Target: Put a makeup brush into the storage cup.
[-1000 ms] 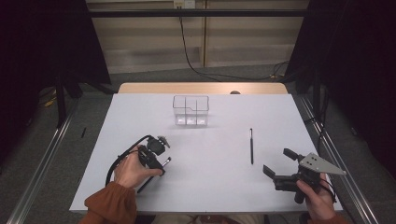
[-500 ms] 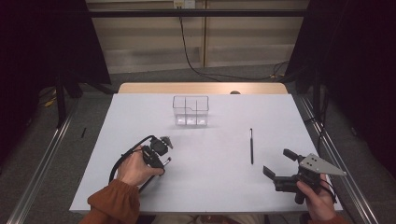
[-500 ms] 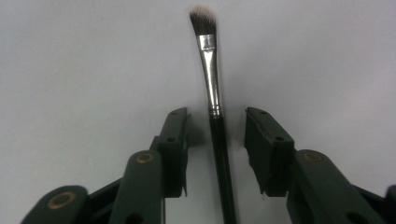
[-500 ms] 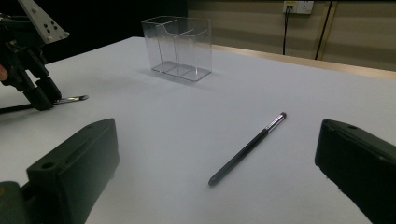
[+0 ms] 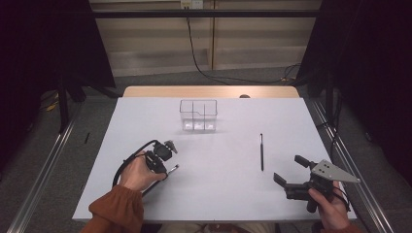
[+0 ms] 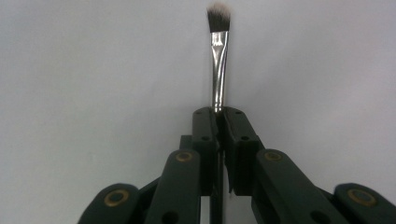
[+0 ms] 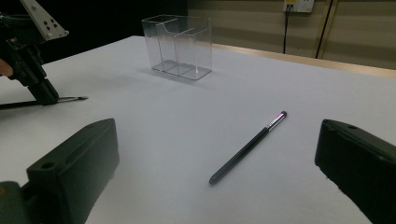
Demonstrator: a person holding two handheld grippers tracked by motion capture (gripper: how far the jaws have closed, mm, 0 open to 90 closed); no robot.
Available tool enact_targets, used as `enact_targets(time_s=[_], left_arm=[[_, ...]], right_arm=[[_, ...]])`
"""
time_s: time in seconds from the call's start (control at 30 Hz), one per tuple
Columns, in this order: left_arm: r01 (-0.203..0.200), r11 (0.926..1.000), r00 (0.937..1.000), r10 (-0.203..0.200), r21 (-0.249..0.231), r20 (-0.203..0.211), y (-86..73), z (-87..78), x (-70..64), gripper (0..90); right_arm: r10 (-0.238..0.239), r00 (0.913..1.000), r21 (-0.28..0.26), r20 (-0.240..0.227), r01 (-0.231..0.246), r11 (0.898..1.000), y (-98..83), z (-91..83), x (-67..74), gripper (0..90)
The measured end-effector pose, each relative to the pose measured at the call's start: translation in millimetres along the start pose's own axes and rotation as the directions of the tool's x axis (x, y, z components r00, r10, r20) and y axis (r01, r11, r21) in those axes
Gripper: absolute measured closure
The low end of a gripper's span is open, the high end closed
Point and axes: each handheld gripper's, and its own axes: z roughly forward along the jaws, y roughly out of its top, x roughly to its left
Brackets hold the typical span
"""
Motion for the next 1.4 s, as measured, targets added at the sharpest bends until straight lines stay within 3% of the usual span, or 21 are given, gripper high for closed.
enact_targets(time_s=[0.53, 0.73, 0.87, 0.93, 1.13, 1.2, 1.4], left_arm=[[0.010, 0.9994, 0.9995, -0.009, -0.034, 0.032, -4.7, -2.5, 5.6, 84.1], [0.039, 0.9971, 0.9987, -0.037, -0.065, 0.034, -8.2, -4.1, 8.3, 84.1], [0.053, 0.9940, 0.9969, -0.047, -0.096, 0.064, -11.3, -9.1, 12.9, 84.1], [0.063, 0.9908, 0.9949, -0.053, -0.120, 0.085, -14.0, -13.3, 14.5, 84.1], [0.106, 0.9714, 0.9900, -0.084, -0.212, 0.113, -20.5, -24.6, 19.2, 84.6], [0.101, 0.9683, 0.9906, -0.077, -0.228, 0.113, -21.3, -27.1, 19.9, 84.6], [0.122, 0.9415, 0.9883, -0.086, -0.314, 0.127, -24.3, -34.7, 21.7, 84.7]], right_arm=[[0.002, 1.0000, 0.000, 0.000, -0.002, 1.000, 0.2, 0.7, 0.0, 0.0], [0.002, 1.0000, 0.002, -0.001, -0.002, 1.000, 0.3, 1.1, -0.2, 0.0], [0.001, 1.0000, 0.001, -0.001, -0.001, 1.000, 0.3, 1.4, -0.2, 0.0], [0.002, 1.0000, 0.002, -0.001, -0.002, 1.000, 0.3, 1.4, -0.2, 0.0], [0.002, 1.0000, 0.002, -0.001, -0.002, 1.000, 0.4, 1.7, 0.1, 0.0], [0.003, 1.0000, 0.003, -0.002, -0.003, 1.000, 0.5, 1.8, 0.1, 0.0], [0.004, 1.0000, 0.003, -0.002, -0.004, 1.000, 0.5, 2.1, 0.0, 0.0]])
